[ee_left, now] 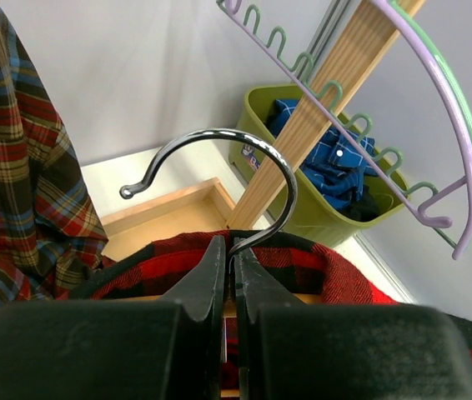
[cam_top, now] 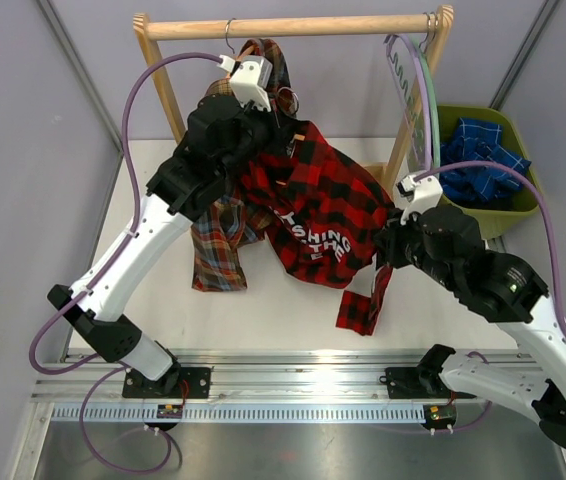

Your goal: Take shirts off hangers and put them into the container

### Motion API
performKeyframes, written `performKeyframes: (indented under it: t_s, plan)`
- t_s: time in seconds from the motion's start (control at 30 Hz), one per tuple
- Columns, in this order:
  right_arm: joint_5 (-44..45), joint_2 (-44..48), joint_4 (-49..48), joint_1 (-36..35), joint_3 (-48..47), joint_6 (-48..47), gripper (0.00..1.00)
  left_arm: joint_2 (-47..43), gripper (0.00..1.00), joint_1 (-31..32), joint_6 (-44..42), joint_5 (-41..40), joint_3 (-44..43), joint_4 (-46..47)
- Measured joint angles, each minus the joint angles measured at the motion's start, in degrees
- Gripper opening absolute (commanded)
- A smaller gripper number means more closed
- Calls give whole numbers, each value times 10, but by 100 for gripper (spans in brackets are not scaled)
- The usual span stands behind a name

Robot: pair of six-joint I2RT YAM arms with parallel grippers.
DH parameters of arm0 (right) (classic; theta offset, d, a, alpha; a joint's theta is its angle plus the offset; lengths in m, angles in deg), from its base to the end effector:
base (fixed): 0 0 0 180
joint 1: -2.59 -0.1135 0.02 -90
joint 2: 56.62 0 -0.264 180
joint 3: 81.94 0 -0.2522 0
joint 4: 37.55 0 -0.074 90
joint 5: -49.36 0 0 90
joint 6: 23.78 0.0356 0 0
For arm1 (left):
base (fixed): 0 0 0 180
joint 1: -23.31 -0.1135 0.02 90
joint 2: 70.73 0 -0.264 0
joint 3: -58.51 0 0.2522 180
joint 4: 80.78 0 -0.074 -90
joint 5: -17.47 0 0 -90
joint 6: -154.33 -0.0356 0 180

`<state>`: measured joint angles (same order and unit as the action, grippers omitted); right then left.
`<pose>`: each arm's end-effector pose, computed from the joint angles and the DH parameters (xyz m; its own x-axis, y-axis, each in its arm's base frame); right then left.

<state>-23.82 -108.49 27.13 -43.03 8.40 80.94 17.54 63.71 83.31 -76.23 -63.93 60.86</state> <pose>0.1142 0.1019 0.4268 -0.4339 -0.0957 -0.8959 -0.4067 0.9081 0.1000 0.2527 -0.2121 0.5110 -0.2470 -0.2160 -0.9446 0.5472 0.7735 -0.3199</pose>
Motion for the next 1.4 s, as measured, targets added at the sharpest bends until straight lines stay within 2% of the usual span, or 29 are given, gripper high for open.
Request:
performKeyframes:
  t_s: [0.1,0.23,0.27,0.33,0.37,0.4,0.5,0.67,0.83,1.07,1.27,1.4]
  plan:
    - [-9,21,10,0,0,12,29,0,0,0,-8,-3,-15,-9]
    - [-16,63,36,0,0,28,48,0,0,1,-16,-4,-51,-26]
    - [-18,73,44,0,0,32,48,0,0,1,-16,-4,-58,-25]
    - [-20,93,59,0,0,39,22,0,0,1,-16,-4,-68,-24]
    - [-21,96,60,0,0,36,22,0,0,1,-16,-4,-71,-23]
    - [-23,99,61,0,0,40,7,0,0,1,-16,-4,-72,-23]
    - [-25,96,64,0,0,42,1,1,0,2,-16,-4,-72,-27]
    - [-18,92,66,0,0,42,0,2,0,2,-16,-4,-72,-29]
    - [56,104,92,-1,-1,72,0,2,0,2,-27,-7,-72,-33]
    - [192,132,151,-2,-22,197,0,-19,0,17,-40,-7,-71,-63]
    - [240,127,140,-8,-43,310,0,-71,0,23,-47,-5,-61,-66]
    - [254,157,128,-10,-62,363,0,-98,0,26,-56,-5,-57,-66]
